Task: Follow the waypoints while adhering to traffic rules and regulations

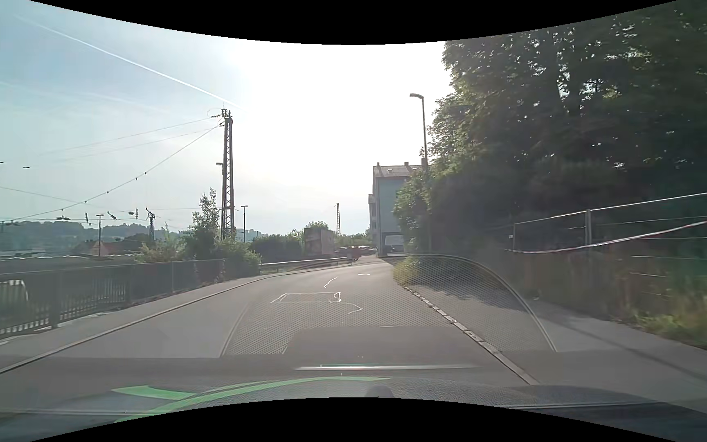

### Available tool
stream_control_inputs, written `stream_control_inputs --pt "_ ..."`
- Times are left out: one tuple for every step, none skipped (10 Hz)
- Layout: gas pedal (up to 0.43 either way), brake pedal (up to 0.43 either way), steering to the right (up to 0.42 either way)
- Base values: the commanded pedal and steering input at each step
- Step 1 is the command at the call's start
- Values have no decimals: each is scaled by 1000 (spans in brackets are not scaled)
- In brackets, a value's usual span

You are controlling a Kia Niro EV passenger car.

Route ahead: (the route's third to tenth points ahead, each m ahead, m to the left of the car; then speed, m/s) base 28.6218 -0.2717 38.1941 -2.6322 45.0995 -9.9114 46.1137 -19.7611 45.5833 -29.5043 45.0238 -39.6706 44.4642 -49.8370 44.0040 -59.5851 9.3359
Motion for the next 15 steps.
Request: stream_control_inputs --pt "0 0 -2" --pt "0 0 -2" --pt "0 0 -2" --pt "0 0 -2" --pt "0 0 -1" --pt "0 0 -1" --pt "0 0 0" --pt "0 0 0" --pt "0 0 1" --pt "0 0 4" --pt "0 0 7" --pt "0 0 10" --pt "0 0 14" --pt "0 0 19" --pt "0 0 26"
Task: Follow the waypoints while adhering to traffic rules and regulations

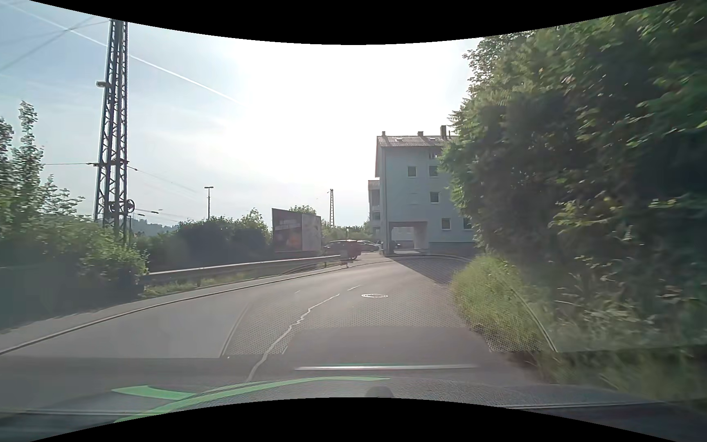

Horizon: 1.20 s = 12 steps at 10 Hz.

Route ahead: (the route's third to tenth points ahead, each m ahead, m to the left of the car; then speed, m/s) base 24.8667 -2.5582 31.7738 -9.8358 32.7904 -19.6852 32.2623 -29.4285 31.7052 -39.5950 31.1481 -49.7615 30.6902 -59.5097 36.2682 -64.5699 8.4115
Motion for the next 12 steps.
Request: stream_control_inputs --pt "0 0 31" --pt "0 0 36" --pt "0 0 42" --pt "0 0 54" --pt "0 0 63" --pt "0 0 74" --pt "0 0 82" --pt "0 0 90" --pt "0 0 98" --pt "0 0 105" --pt "0 0 116" --pt "0 0 128"
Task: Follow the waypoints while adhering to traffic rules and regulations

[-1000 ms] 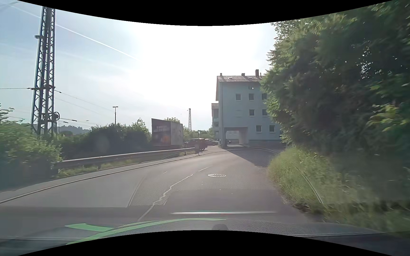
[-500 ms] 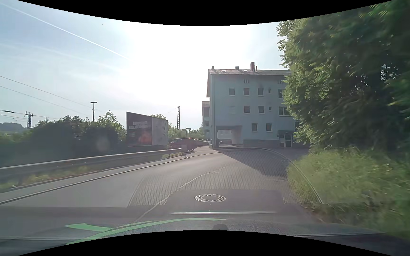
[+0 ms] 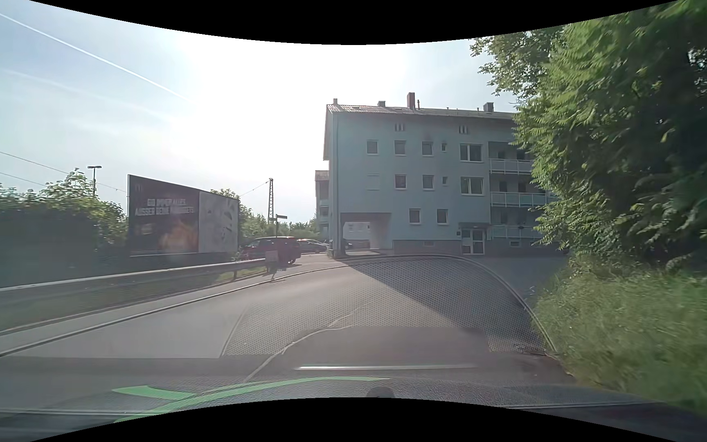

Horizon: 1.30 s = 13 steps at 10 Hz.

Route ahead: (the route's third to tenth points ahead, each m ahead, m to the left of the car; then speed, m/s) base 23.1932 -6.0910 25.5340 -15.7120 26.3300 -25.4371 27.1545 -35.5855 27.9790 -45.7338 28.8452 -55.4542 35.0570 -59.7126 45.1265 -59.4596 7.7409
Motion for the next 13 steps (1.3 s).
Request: stream_control_inputs --pt "0 0 144" --pt "0 0 157" --pt "0 0 172" --pt "0 0 187" --pt "28 0 198" --pt "39 0 206" --pt "67 0 211" --pt "79 0 217" --pt "79 0 221" --pt "79 0 223" --pt "79 0 221" --pt "98 0 221" --pt "110 0 220"
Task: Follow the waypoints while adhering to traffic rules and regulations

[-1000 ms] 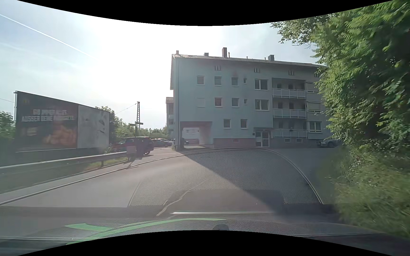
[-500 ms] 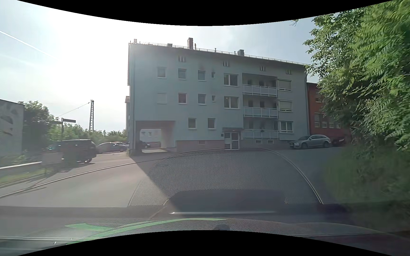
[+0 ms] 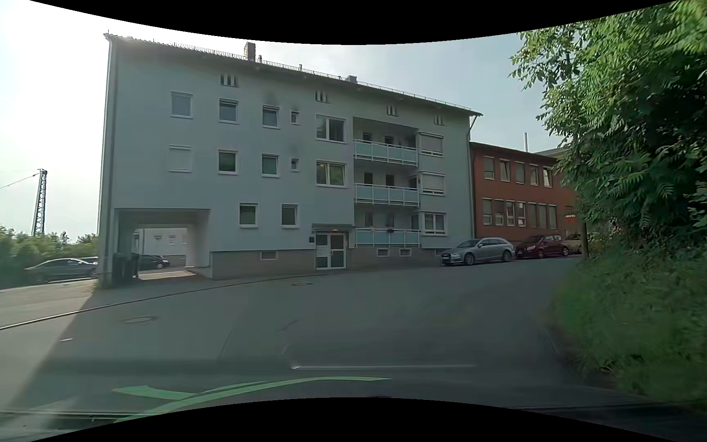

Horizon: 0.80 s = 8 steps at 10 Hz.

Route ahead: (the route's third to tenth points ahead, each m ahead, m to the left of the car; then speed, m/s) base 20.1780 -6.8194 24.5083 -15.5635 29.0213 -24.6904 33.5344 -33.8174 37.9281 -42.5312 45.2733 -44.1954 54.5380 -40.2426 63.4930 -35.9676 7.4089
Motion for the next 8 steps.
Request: stream_control_inputs --pt "110 0 216" --pt "110 0 213" --pt "110 0 213" --pt "110 0 213" --pt "110 0 214" --pt "110 0 219" --pt "110 0 225" --pt "110 0 231"
